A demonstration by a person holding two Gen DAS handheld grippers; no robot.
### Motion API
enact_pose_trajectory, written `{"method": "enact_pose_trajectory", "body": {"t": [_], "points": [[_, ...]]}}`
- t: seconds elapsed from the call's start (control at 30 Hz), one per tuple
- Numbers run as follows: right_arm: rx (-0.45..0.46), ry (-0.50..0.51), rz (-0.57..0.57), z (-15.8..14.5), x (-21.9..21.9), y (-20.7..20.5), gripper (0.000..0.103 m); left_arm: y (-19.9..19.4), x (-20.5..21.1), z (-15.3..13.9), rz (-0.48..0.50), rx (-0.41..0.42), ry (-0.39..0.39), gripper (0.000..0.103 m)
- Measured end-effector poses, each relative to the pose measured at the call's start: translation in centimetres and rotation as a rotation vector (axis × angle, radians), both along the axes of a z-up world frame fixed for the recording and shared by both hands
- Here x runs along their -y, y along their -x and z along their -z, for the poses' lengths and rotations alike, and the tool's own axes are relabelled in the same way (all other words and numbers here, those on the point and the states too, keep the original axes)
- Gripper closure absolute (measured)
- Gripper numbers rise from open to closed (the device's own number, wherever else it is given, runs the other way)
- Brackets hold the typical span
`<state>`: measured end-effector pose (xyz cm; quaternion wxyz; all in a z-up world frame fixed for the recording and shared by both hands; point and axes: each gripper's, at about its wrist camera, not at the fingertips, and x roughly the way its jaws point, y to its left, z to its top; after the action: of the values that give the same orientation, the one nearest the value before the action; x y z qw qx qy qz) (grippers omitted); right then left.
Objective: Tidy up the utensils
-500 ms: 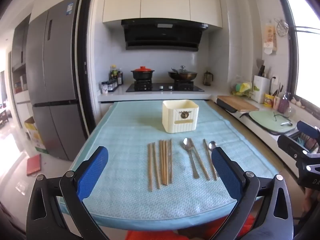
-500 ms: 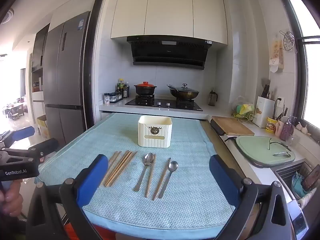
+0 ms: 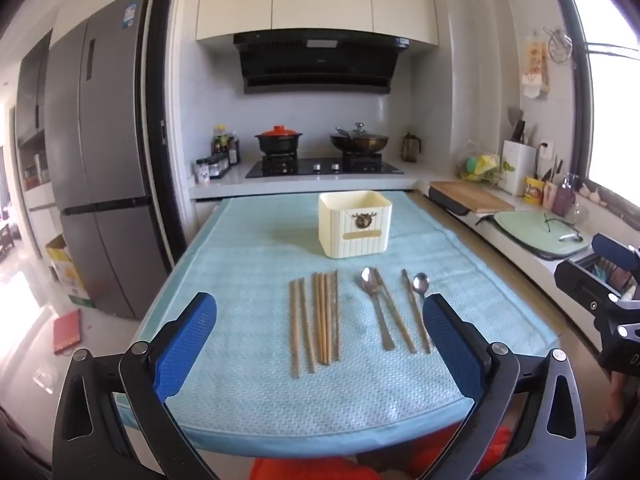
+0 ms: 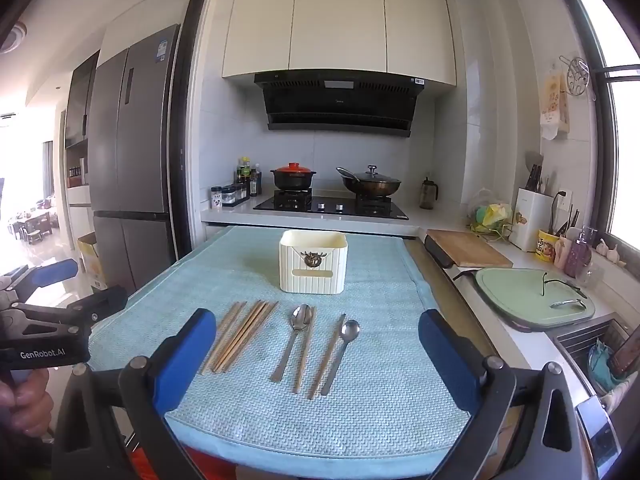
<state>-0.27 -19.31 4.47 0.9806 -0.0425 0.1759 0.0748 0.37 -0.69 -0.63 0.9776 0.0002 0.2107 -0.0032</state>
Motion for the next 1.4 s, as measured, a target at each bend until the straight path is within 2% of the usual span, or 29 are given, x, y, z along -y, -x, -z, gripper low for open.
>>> {"method": "enact_pose_trajectory", "body": {"t": [0.97,1.4], "points": [[-0.012,-0.028,-0.028,0.1,0.3,-0.3,0.0,-0.8,0.1,0.4,0.002,-0.036,-0.01,0.0],[-0.013,-0.027,-0.029,0.0,0.3,-0.4,0.0,-0.6,0.1,0.2,-0.001,-0.023,-0.021,0.0]]}}
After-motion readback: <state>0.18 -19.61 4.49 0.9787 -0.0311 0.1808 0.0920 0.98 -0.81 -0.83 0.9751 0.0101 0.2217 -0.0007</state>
